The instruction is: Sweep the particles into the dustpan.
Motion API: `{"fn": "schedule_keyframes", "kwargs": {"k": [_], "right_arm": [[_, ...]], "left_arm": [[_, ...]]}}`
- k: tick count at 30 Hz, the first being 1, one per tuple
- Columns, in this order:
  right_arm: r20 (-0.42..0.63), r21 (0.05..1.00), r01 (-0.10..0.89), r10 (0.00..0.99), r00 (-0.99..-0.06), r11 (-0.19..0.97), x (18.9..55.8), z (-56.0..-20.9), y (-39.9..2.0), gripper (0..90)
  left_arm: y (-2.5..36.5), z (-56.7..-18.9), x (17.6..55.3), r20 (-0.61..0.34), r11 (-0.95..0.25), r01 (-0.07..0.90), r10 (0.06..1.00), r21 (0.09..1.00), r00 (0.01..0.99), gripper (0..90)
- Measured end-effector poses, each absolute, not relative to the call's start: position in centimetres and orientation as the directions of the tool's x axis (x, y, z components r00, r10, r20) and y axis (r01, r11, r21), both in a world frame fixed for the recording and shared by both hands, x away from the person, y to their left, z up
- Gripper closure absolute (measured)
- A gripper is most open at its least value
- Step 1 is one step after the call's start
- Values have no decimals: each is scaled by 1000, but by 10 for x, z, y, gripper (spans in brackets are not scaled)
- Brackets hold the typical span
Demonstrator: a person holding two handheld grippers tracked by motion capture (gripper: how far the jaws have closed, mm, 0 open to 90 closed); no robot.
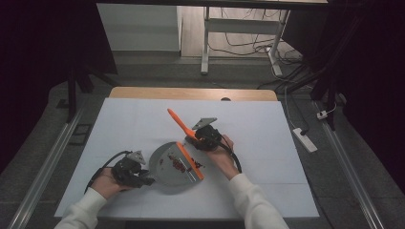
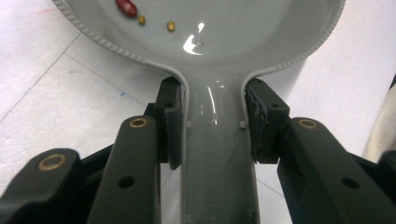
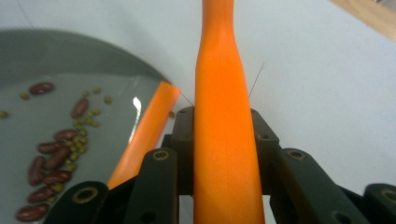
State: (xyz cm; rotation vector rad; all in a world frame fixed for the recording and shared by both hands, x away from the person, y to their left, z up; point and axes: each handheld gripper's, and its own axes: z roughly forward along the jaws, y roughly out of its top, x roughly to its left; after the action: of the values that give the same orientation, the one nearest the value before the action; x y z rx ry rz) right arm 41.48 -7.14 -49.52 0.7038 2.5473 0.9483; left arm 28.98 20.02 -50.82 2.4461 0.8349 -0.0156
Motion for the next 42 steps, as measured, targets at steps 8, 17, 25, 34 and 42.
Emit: {"fn": "schedule_keyframes", "kwargs": {"k": [8, 17, 25, 34, 42], "right_arm": [[-119, 671, 306, 506, -855, 675, 407, -498, -60, 699], [17, 730, 319, 449, -893, 605, 395, -482, -65, 700], [-17, 730, 356, 537, -843, 583, 398, -474, -94, 700], [-4, 702, 417, 588, -809, 578, 382, -476, -129, 700], [-3, 695, 433, 604, -797, 574, 373, -476, -141, 699]], "left_arm": [[200, -508, 290, -182, -657, 569, 562, 494, 807, 619], [200, -508, 290, -181, -658, 566, 559, 496, 809, 619], [200, -509, 290, -182, -664, 563, 554, 493, 812, 619], [200, -509, 289, -186, -667, 557, 545, 495, 818, 619], [201, -507, 286, -196, -669, 551, 533, 498, 823, 619]]}}
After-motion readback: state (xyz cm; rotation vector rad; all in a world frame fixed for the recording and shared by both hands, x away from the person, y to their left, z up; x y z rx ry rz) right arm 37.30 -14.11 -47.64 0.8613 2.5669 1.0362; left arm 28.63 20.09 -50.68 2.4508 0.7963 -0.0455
